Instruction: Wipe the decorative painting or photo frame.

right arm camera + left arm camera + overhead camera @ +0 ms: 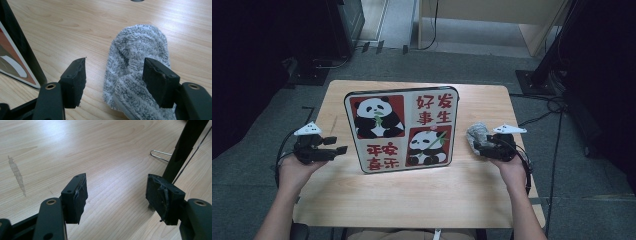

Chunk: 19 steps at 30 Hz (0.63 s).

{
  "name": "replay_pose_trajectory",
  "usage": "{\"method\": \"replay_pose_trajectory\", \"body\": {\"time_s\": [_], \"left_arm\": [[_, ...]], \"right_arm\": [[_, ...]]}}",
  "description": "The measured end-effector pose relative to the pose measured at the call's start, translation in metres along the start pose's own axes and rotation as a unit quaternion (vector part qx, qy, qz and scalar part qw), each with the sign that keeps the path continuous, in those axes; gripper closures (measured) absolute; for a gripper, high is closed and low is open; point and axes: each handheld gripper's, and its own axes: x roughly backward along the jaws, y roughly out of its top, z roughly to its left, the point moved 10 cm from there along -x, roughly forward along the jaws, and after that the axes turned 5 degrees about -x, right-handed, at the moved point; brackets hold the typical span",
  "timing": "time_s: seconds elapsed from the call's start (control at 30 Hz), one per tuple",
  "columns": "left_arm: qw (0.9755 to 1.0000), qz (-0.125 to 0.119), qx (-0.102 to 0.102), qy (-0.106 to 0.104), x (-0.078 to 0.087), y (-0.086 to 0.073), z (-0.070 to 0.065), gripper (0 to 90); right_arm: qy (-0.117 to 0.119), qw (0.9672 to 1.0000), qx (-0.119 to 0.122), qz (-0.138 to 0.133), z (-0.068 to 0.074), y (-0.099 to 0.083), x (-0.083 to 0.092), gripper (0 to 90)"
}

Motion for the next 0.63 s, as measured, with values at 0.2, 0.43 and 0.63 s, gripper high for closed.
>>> {"method": "replay_pose_trajectory", "body": {"time_s": [0.2,0.43,0.63], "left_arm": [[1.0000,0.000,0.002,0.000,-0.0005,0.0001,-0.0001,33.5],[1.0000,0.001,0.006,0.002,-0.0009,-0.0007,0.0008,33.4],[0.9999,-0.006,0.013,-0.008,-0.0006,0.0011,-0.0013,31.1]], "right_arm": [[0.001,1.0000,0.002,0.001,0.0007,-0.0005,-0.0010,36.1],[0.003,1.0000,0.005,0.005,0.0018,-0.0013,-0.0035,36.1],[0.006,0.9999,0.008,0.005,0.0027,-0.0013,-0.0049,36.1]]}}
